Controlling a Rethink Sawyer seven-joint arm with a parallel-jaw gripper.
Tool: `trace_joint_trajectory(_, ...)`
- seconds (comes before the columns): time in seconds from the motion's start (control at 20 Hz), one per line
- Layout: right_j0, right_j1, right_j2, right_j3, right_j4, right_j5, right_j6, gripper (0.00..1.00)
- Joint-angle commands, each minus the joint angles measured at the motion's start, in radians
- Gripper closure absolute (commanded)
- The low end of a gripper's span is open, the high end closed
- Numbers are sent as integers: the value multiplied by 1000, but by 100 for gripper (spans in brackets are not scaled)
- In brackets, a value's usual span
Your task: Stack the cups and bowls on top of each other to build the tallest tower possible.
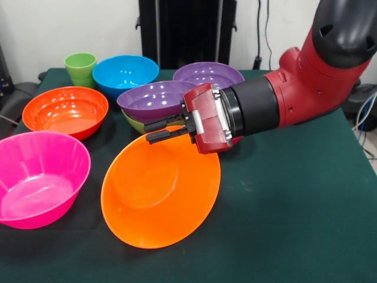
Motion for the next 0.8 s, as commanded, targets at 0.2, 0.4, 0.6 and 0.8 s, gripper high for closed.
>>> trace_joint_trajectory(0.2, -44, 186, 252, -248, 130, -33, 53, 100)
trace_joint_trajectory(0.4, -58, 206, 237, -288, 139, -14, 93, 100)
trace_joint_trajectory(0.6, -75, 225, 219, -334, 153, 26, 135, 100)
trace_joint_trajectory(0.8, -94, 244, 202, -380, 170, 59, 182, 100)
